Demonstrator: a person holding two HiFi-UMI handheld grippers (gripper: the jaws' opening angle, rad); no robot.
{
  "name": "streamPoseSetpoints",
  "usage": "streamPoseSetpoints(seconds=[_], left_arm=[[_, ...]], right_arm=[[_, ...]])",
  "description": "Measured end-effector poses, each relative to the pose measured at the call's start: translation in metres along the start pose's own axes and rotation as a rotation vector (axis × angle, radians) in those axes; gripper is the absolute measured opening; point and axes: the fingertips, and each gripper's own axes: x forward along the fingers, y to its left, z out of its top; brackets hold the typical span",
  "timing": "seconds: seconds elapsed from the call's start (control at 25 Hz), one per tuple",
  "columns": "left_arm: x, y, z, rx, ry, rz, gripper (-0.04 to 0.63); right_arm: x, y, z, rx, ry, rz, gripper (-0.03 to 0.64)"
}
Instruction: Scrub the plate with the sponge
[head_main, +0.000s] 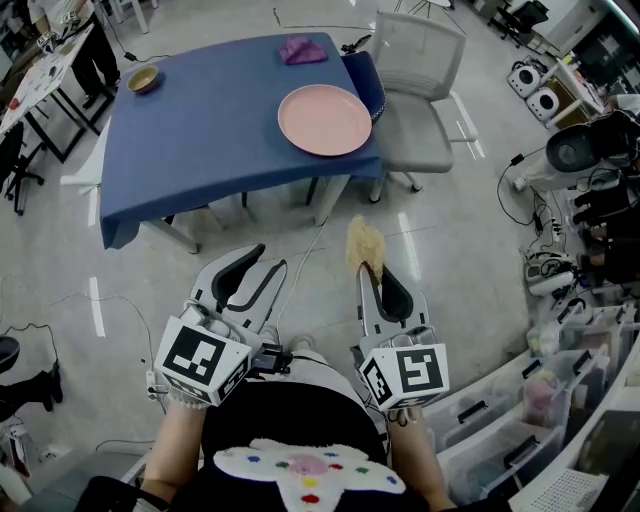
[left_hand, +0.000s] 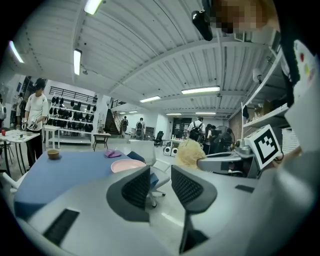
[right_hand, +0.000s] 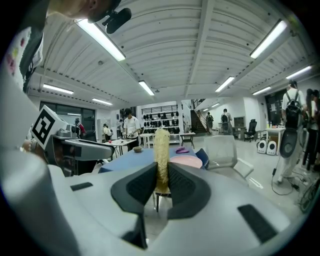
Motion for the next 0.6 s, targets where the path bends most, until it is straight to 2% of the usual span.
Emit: streamPoseSetpoints(seconds=[0.32,0.6], left_arm=[[0.002,-0.010,0.004,0.016,-0.007,0.054,0.130],[0.005,-0.026,0.008,0.023,-0.043,0.060,0.130]], right_arm=[[-0.009,-0.011,-0.003,0.008,-0.022,0.026,0.058],[-0.027,-0.028,-0.007,-0.016,-0.032,0.024,0.058]])
